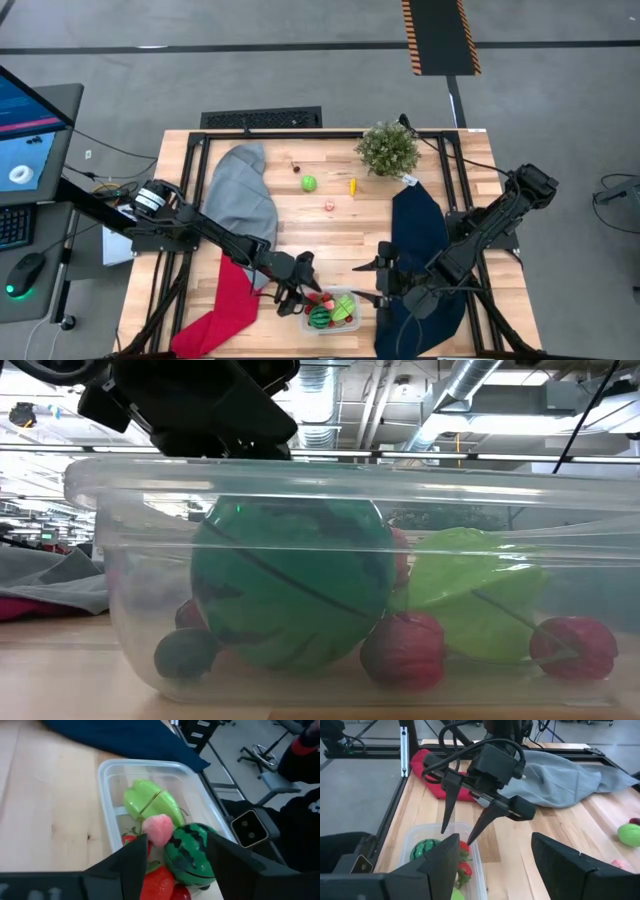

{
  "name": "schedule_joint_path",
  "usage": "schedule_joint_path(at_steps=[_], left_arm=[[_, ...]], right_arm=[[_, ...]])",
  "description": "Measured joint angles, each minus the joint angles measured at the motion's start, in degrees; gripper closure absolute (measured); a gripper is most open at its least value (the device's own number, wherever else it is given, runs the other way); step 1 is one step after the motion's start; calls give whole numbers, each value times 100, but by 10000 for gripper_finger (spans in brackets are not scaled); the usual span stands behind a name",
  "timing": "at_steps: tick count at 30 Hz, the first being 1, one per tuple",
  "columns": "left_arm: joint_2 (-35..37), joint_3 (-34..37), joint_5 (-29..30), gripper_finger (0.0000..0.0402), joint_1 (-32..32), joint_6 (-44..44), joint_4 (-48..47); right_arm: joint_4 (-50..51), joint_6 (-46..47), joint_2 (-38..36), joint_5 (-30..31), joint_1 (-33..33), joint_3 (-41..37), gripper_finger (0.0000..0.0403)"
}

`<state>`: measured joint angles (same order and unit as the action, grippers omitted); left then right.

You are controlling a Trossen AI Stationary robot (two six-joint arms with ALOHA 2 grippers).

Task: Pick and placing Produce into tupperware
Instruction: Put the peach into the transparent bin

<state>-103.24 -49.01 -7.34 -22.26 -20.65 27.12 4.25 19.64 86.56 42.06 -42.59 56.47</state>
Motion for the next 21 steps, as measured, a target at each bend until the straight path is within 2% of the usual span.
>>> schedule_joint_path(at_steps=[9,13,17,21], left_arm=[[0,0,77,200,-24,5,-67],[2,2,112,200,-102,512,22],[13,169,473,200,-164,879,518],[240,550,870,200,-106,962,633]], right_arm=[[-8,205,28,1,74,0,132],[-80,201,341,37,197,-7,132],[-144,199,794,62,491,-6,132],[-378,100,986,66,770,-2,133]])
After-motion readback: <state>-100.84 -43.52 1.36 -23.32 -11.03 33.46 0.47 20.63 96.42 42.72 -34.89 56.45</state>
